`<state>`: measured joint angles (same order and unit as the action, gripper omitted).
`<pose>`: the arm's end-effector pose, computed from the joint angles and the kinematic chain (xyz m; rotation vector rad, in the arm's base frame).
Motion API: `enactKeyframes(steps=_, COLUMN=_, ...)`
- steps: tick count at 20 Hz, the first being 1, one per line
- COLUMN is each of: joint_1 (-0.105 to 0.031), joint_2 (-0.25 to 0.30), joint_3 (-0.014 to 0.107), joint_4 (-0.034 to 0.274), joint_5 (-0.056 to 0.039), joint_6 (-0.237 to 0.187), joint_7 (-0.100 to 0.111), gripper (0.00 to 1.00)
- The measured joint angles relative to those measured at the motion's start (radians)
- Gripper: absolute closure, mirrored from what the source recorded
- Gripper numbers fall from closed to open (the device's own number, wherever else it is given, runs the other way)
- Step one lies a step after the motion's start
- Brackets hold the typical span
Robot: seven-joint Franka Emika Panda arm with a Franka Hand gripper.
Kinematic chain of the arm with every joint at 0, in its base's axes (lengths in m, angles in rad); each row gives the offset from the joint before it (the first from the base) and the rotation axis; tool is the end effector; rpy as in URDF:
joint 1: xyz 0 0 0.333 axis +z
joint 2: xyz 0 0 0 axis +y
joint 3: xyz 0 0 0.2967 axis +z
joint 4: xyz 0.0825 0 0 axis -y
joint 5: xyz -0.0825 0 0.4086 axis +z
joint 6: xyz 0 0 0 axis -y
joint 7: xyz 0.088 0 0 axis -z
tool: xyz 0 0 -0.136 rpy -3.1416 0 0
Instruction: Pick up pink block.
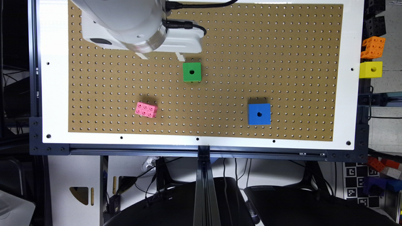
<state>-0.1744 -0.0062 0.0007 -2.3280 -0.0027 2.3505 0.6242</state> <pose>0.5196 -0.0913 0.2783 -2.8916 1.2158 -0.0446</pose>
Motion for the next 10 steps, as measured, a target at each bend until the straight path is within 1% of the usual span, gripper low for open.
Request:
enactKeyframes(steps=3, joint_1=-0.001, joint_2=0.000, joint_3=0.000, joint_4=0.000, joint_5=-0.0005, joint_6=0.000, joint_7=0.000, gripper=0.00)
enactKeyframes(steps=4, joint_1=-0.011, joint_2=0.000, joint_3=0.000, joint_4=0.000, joint_5=-0.0052, joint_6=0.000, joint_7=-0.001, gripper=0.00)
enactKeyframes(steps=5, joint_1=-0.018, joint_2=0.000, joint_3=0.000, joint_4=0.000, joint_5=-0.0064, joint_6=0.000, joint_7=-0.005, gripper=0.00)
enactKeyframes(steps=8, joint_1=-0.042, joint_2=0.003, joint_3=0.000, joint_4=0.008, joint_5=-0.0065, joint_6=0.002, joint_7=-0.026, gripper=0.00)
enactKeyframes(steps=10, joint_1=-0.063, joint_2=0.014, joint_3=0.000, joint_4=0.028, joint_5=-0.0067, joint_6=0.004, joint_7=-0.046, gripper=0.00)
